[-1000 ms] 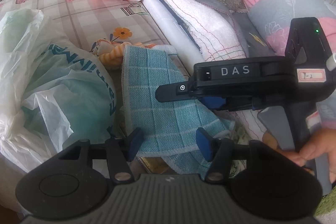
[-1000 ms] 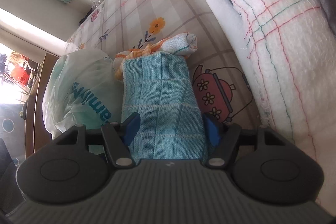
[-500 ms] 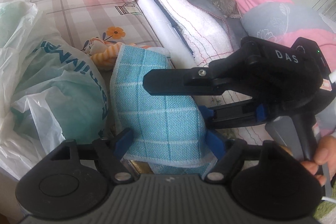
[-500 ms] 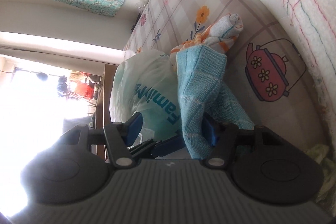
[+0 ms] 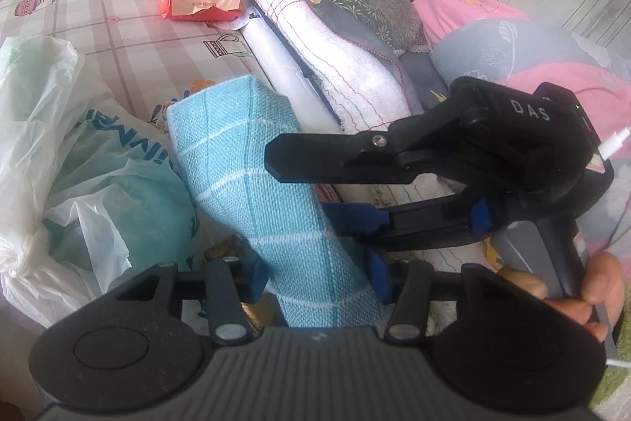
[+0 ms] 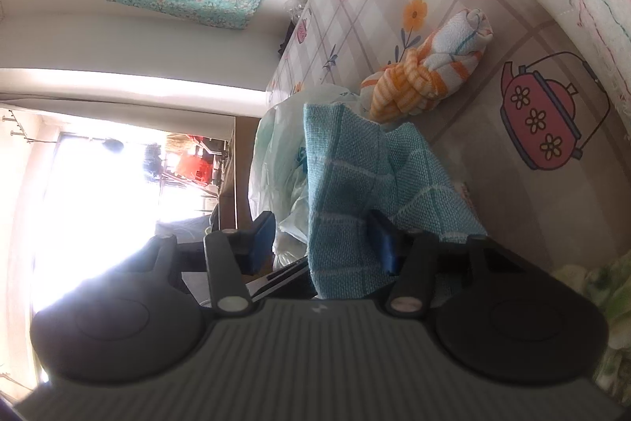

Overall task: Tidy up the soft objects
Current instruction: 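Lift the teal towel with the right gripper and carry it over the box, then lower the teal towel into the box and open the right gripper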

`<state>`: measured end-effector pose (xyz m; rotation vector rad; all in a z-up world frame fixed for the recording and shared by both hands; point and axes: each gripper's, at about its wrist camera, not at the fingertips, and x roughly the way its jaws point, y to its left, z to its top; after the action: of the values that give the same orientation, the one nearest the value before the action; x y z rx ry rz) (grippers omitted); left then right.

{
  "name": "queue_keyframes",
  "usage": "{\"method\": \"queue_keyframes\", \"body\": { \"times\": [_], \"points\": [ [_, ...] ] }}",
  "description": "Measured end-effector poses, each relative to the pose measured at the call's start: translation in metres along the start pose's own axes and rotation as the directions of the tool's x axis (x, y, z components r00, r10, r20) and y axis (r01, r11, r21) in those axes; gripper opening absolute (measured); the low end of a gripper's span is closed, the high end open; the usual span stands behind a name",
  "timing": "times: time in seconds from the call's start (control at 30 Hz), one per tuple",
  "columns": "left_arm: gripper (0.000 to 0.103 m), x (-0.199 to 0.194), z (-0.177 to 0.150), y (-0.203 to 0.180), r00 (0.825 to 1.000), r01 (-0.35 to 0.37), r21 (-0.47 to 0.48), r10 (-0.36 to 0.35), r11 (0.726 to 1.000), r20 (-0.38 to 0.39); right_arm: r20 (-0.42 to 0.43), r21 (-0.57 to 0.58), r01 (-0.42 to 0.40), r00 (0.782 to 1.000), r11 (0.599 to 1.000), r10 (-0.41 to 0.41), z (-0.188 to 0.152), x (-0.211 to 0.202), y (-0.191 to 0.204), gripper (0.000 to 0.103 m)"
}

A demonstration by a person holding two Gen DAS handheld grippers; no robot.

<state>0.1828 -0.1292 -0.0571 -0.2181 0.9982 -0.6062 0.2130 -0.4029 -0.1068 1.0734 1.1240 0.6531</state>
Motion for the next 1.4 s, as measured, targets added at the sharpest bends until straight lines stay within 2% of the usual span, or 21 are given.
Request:
{"method": "queue_keyframes", "body": {
  "times": [0.03, 0.07, 0.17, 0.33, 0.53, 0.63, 0.7, 0.83, 1.0, 1.07, 1.27, 1.4],
  "points": [
    [0.040, -0.005, -0.001, -0.001, 1.000, -0.008, 0.004, 0.008, 1.000, 0.009, 0.004, -0.008, -0.006, 1.000, 1.000, 0.006, -0.002, -0.001, 0.004, 0.050],
    [0.025, -0.009, -0.002, -0.002, 0.999, -0.026, 0.013, 0.026, 1.000, 0.019, 0.009, -0.017, -0.011, 1.000, 1.000, 0.011, -0.003, -0.003, 0.009, 0.050],
    [0.018, -0.024, -0.004, -0.001, 0.998, -0.029, 0.016, 0.028, 0.999, 0.061, 0.019, -0.055, -0.026, 0.999, 0.998, 0.027, -0.010, -0.010, 0.028, 0.049],
    [0.015, -0.048, -0.009, -0.001, 0.993, -0.032, 0.016, 0.030, 0.999, 0.118, 0.053, -0.135, -0.009, 0.998, 0.991, 0.016, -0.025, -0.021, 0.056, 0.051],
    [0.015, -0.089, -0.015, 0.003, 0.978, -0.029, 0.002, 0.028, 1.000, 0.207, 0.174, -0.139, 0.055, 0.984, 0.989, -0.030, -0.037, -0.050, 0.071, 0.052],
    [0.015, -0.109, -0.018, 0.003, 0.970, -0.041, 0.013, 0.036, 0.999, 0.241, 0.157, -0.135, 0.066, 0.987, 0.989, -0.044, -0.042, -0.047, 0.076, 0.052],
    [0.015, -0.123, -0.021, 0.006, 0.965, -0.049, 0.008, 0.045, 0.999, 0.260, 0.122, -0.152, 0.029, 0.993, 0.988, -0.011, -0.048, -0.040, 0.085, 0.052],
    [0.016, -0.160, -0.027, 0.019, 0.947, -0.083, -0.020, 0.085, 0.996, 0.310, 0.033, -0.217, -0.036, 0.998, 0.975, 0.044, -0.060, -0.009, 0.117, 0.054],
    [0.016, -0.222, -0.036, 0.053, 0.911, -0.157, -0.088, 0.178, 0.984, 0.372, -0.081, -0.278, -0.115, 0.992, 0.954, 0.096, -0.074, 0.046, 0.168, 0.055],
    [0.016, -0.250, -0.039, 0.075, 0.894, -0.200, -0.135, 0.237, 0.971, 0.381, -0.126, -0.300, -0.147, 0.985, 0.942, 0.114, -0.081, 0.072, 0.190, 0.055],
    [0.016, -0.299, -0.043, 0.134, 0.830, -0.377, -0.243, 0.442, 0.894, 0.339, -0.262, -0.330, -0.175, 0.961, 0.928, 0.088, -0.110, 0.178, 0.248, 0.055],
    [0.016, -0.312, -0.038, 0.175, 0.803, -0.470, -0.272, 0.535, 0.839, 0.262, -0.322, -0.314, -0.147, 0.946, 0.938, 0.040, -0.128, 0.250, 0.265, 0.056]
  ]
}}
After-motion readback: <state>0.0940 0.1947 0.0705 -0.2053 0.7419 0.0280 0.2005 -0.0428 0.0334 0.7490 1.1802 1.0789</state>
